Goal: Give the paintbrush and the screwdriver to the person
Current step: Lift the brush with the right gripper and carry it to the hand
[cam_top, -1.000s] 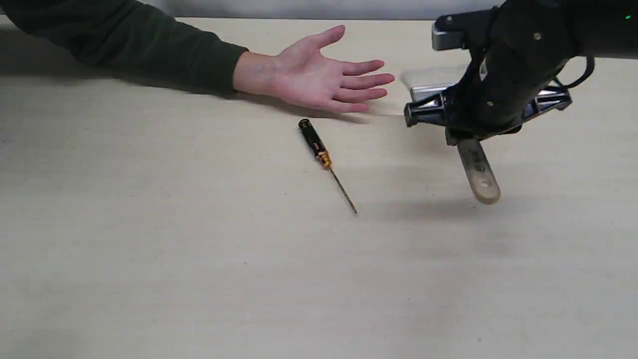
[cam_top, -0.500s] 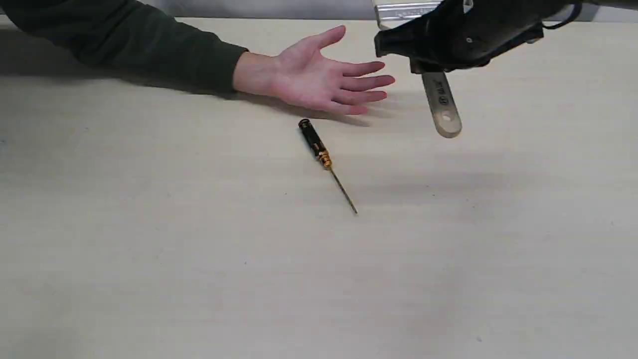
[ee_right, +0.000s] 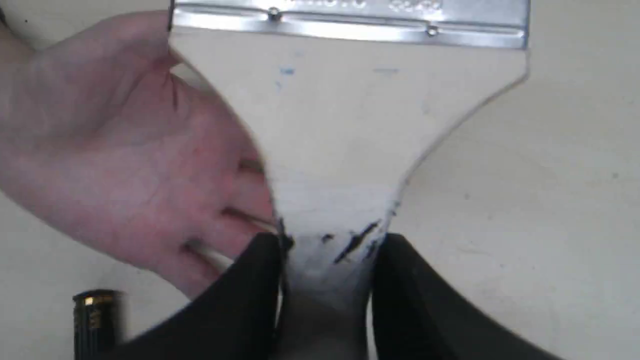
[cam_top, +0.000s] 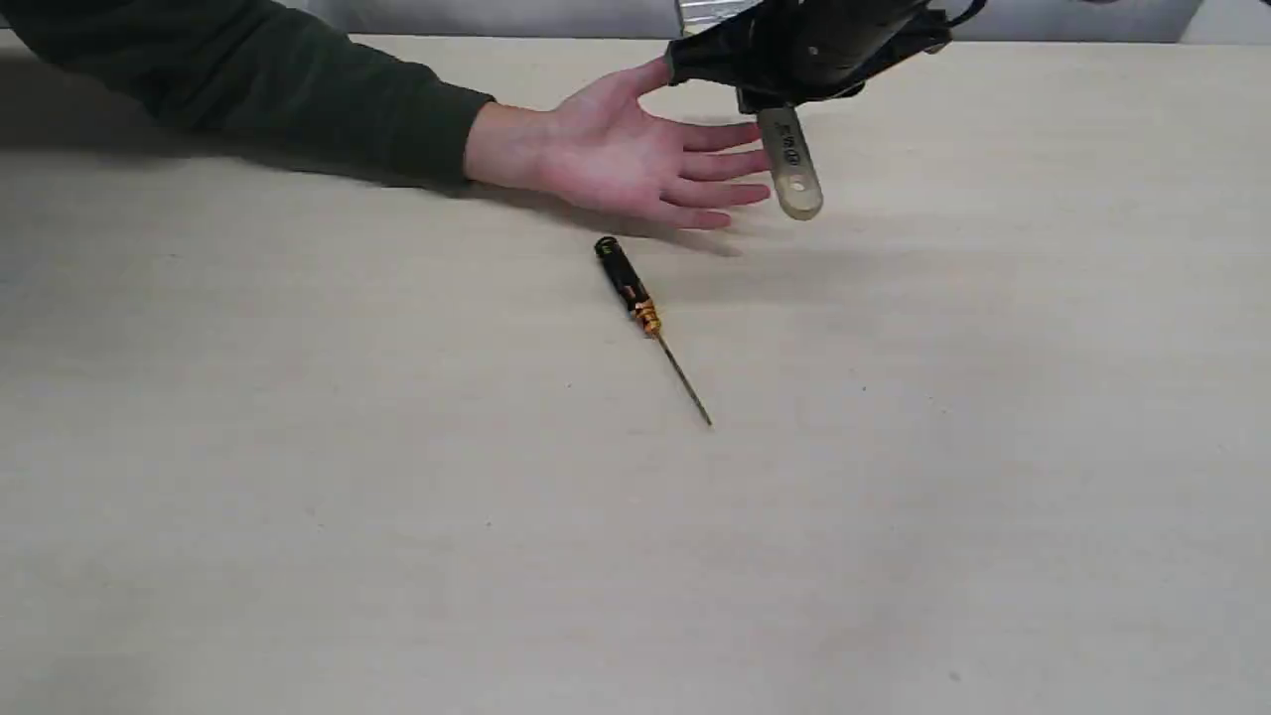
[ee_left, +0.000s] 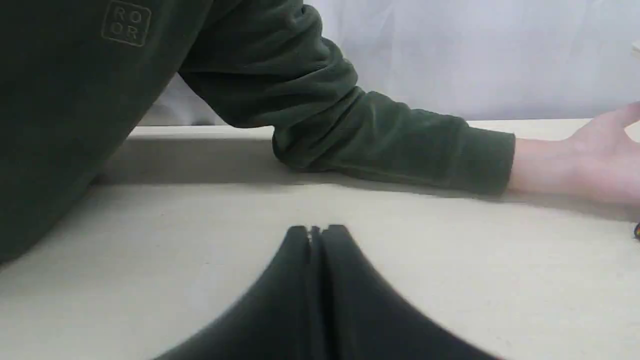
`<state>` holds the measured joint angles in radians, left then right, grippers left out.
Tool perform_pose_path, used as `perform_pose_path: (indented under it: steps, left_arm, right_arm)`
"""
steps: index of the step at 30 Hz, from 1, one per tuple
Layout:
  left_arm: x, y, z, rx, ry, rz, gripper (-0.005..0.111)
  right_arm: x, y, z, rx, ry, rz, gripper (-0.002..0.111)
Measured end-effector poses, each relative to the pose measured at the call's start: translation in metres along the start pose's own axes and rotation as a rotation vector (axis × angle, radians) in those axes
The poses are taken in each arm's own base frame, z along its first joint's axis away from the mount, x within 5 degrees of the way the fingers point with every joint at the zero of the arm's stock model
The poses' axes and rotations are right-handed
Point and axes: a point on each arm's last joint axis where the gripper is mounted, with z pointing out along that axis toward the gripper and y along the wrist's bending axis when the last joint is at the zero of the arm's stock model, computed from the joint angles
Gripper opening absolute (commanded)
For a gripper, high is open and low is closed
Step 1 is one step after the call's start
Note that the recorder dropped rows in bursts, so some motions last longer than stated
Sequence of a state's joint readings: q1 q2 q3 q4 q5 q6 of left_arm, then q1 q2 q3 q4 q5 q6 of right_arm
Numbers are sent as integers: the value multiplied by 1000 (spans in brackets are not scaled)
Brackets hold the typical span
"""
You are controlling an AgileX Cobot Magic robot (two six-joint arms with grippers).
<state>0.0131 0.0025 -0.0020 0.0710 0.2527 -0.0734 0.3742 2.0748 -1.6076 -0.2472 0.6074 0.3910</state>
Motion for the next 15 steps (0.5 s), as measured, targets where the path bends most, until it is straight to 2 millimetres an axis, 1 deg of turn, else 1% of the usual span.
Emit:
perform_pose_path:
  steps: [6,10,15]
  left_arm:
    - [0,0,0,0,0,0,0]
    - [0,0,0,0,0,0,0]
    - [0,0,0,0,0,0,0]
  right_arm:
    - [-11,7,27,14,31,-18,4]
    - [-13,20,38,-1,34,-42,4]
    - [-16,36,46,-29,24,-55,5]
